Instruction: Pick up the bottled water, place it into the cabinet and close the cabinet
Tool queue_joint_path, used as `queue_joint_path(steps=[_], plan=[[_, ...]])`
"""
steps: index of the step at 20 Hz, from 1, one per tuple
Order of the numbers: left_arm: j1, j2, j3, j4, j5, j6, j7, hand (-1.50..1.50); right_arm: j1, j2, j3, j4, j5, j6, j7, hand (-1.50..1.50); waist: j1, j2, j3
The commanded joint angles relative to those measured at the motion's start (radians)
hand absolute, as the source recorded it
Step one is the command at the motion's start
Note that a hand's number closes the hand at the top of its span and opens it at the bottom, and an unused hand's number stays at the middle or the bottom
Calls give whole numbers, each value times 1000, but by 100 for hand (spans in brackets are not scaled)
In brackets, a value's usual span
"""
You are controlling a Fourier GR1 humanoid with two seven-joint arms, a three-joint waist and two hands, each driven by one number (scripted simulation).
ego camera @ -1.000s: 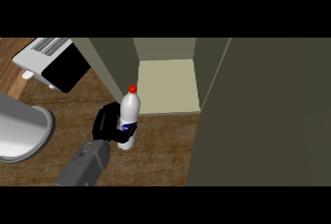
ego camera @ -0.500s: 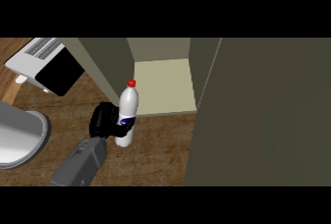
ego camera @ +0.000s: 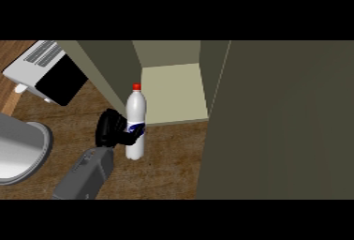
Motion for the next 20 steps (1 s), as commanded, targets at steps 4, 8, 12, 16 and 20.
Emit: queue_joint_path(steps=[4, 8, 12, 16, 20], plan=[[-269, -114, -33, -51, -2, 179, 108, 150, -14, -35, -66, 28, -87, 33, 2, -150, -48, 18, -18], [-267, -108, -41, -30, -16, 240, 124, 150, -22, -50, -90, 29, -142, 44, 13, -150, -56, 25, -19], [-240, -115, -47, -11, -23, 310, 103, 150, -9, -64, -115, 46, -175, 70, 9, -150, -67, 32, -21], [-237, -115, -43, -32, -8, 342, 85, 150, -23, -67, -125, 63, -186, 73, 5, -150, -66, 37, -22], [-215, -112, -7, -49, 26, 333, 74, 150, -14, -77, -150, 63, -229, 89, 6, -150, -86, 38, -23]])
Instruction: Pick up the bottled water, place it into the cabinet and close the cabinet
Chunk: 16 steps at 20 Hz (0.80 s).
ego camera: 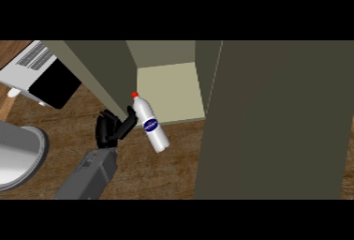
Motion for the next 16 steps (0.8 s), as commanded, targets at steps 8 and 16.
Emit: queue_joint_path(steps=[8, 16], plan=[[-248, -73, 27, -13, 56, 20, 101, 150, -24, -26, -24, 27, -39, 31, -6, -150, -59, 37, -29], [-235, -75, 14, -19, 46, 42, 69, -150, -37, -28, -31, 63, -56, 47, -16, -150, -73, 44, -28]])
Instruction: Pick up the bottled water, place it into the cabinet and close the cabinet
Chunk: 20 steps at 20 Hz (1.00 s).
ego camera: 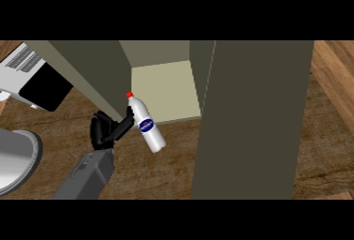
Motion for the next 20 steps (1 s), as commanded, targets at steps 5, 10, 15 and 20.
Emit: queue_joint_path(steps=[5, 10, 15, 20], plan=[[-256, -73, -1, 25, 5, 60, 99, -150, -23, -8, -17, 26, -27, 11, -9, -150, -59, 28, -25], [-271, -56, 0, 25, 4, 72, 114, -150, -23, -6, -1, 42, -18, 31, -17, -150, -64, 31, -24], [-286, -43, -15, 40, -20, 98, 106, -150, -27, -4, 0, 49, -30, 29, -11, -150, -72, 31, -25], [-286, -28, -36, 36, -33, 64, 95, -150, -31, -10, 6, 58, -36, 54, -18, -150, -86, 32, -25]])
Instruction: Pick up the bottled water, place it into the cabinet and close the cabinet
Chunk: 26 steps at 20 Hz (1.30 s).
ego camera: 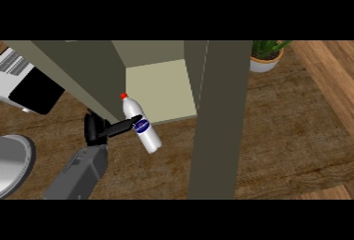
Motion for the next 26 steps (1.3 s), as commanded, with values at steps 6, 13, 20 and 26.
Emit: queue_joint_path(steps=[6, 13, 20, 26], plan=[[-278, -51, -73, -19, -51, -41, 69, -150, -14, -14, 5, 6, -9, 17, 5, -150, -46, 7, -19], [-271, -107, -71, -15, -36, -85, 13, 150, -22, -29, -9, 8, -4, 20, 6, -150, -11, 0, -21], [-274, -138, -59, 12, -17, -136, 4, 150, 1, -37, -25, -9, -2, 31, 11, -150, 30, -17, -20], [-248, -155, -53, 26, 11, -251, -15, 150, 26, -41, -25, -32, 15, 41, 20, -150, 74, -24, -20]])
